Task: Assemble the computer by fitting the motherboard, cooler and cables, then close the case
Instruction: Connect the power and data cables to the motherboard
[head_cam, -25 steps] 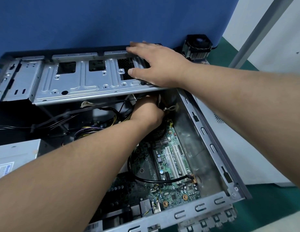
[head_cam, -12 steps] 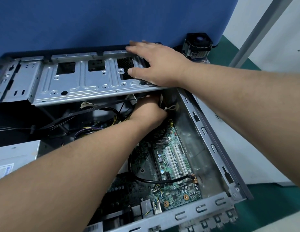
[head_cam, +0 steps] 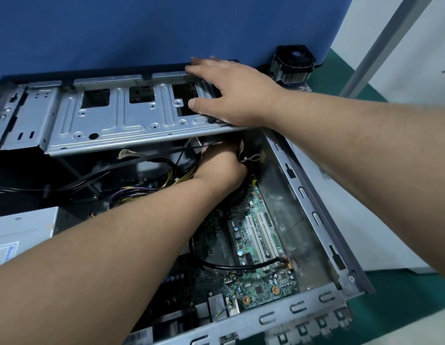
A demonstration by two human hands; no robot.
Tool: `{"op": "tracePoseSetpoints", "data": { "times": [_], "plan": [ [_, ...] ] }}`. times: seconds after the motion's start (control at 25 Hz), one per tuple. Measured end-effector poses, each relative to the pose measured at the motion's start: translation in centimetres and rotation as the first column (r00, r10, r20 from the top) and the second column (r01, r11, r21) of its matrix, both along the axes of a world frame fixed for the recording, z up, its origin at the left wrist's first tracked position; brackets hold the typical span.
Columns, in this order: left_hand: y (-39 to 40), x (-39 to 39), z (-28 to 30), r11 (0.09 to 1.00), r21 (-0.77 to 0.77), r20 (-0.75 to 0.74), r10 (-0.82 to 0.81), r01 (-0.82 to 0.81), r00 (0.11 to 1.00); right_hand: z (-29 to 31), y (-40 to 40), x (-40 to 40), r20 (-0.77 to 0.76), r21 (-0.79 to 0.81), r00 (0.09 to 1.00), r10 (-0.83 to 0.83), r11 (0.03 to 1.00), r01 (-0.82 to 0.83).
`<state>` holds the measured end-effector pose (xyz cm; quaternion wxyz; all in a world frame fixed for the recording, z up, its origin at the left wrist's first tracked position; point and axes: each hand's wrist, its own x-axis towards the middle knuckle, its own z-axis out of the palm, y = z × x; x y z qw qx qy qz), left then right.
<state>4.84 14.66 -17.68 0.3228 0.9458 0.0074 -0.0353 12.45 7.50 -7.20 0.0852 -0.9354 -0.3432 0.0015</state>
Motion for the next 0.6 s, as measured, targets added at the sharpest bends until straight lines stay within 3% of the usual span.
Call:
{"op": "tracePoseSetpoints", "data": {
  "times": [0.32,0.6],
  "plan": [
    [0.06,0.18,0.15,1.000,-0.015,-0.079,0.015,-0.017,0.997,-0.17,-0.08,0.22,0.008,0.000,1.000,0.005,1.000,-0.005],
    [-0.06,0.26,-0.53,0.996,0.082,-0.062,-0.023,0.028,0.998,-0.69,-0.14,0.72,0.029,0.013,0.999,0.024,1.000,-0.024]
  ]
}}
